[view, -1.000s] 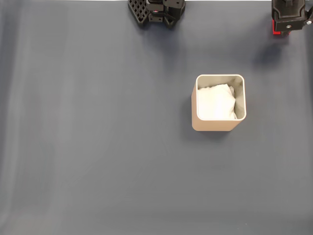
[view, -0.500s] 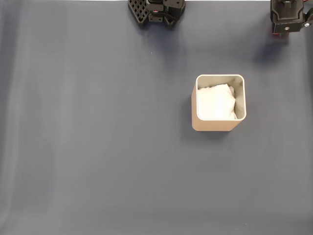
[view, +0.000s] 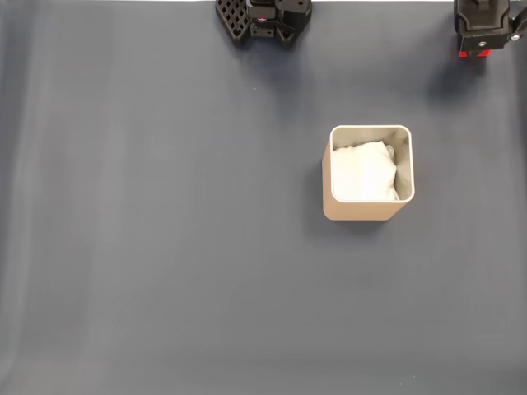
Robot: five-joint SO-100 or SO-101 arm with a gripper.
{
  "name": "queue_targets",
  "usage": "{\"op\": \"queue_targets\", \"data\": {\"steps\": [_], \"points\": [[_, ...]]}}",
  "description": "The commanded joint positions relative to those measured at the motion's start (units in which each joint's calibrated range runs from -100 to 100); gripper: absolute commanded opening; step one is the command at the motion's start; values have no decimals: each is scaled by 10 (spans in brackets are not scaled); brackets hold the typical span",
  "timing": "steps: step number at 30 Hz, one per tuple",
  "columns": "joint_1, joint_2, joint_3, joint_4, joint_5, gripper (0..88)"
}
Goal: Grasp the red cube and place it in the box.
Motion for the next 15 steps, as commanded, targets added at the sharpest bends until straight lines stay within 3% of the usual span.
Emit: {"op": "queue_targets", "data": {"steps": [1, 9, 15], "points": [[-5, -3, -23, -4, -5, 345], [-1, -5, -23, -5, -5, 335], [2, -7, -23, -5, -3, 275]]}}
